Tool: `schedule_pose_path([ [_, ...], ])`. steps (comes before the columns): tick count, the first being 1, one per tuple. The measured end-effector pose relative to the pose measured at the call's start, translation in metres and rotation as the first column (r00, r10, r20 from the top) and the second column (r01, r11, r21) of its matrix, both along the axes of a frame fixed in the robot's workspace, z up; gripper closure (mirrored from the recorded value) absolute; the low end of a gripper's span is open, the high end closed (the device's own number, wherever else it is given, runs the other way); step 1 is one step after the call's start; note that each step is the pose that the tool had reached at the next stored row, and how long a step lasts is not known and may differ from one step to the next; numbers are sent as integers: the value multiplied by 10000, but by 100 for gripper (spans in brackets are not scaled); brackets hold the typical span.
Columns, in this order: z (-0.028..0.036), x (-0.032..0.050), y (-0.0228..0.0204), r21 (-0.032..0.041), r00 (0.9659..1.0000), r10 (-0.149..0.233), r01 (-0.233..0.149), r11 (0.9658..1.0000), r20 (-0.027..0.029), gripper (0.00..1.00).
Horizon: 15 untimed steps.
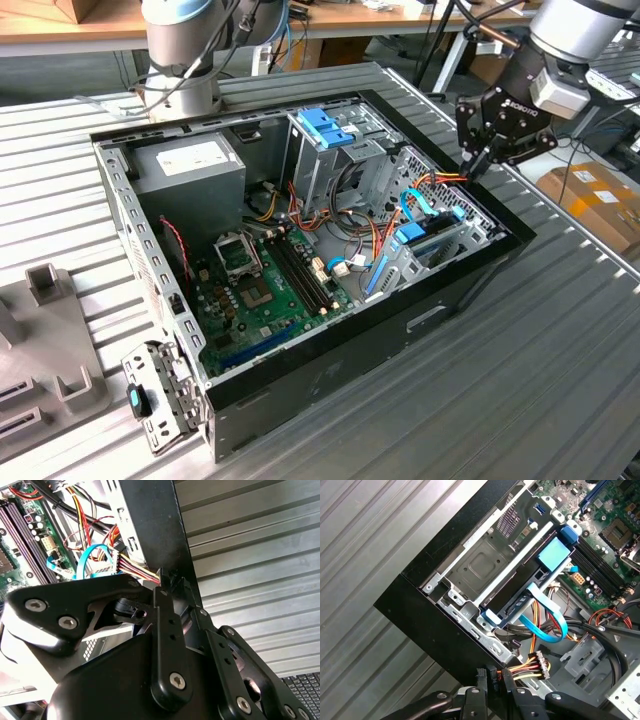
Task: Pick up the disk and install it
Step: 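Insert the second disk wire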
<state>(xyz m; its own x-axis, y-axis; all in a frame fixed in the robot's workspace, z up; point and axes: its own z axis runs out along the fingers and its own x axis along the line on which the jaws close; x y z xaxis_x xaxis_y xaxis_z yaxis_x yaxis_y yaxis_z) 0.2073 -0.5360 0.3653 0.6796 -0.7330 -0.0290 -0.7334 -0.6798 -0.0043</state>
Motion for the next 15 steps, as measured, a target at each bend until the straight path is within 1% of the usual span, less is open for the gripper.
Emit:
schedule_pose_path([
  [2,12,0,0,17,10000,0,0,10000,2,75],
  [9,12,0,0,17,10000,0,0,10000,3,75],
  [10,13,0,0,15,10000,0,0,10000,2,76],
  [11,13,0,0,16,10000,0,0,10000,2,82],
  [15,13,0,0,17,10000,0,0,10000,2,84],
])
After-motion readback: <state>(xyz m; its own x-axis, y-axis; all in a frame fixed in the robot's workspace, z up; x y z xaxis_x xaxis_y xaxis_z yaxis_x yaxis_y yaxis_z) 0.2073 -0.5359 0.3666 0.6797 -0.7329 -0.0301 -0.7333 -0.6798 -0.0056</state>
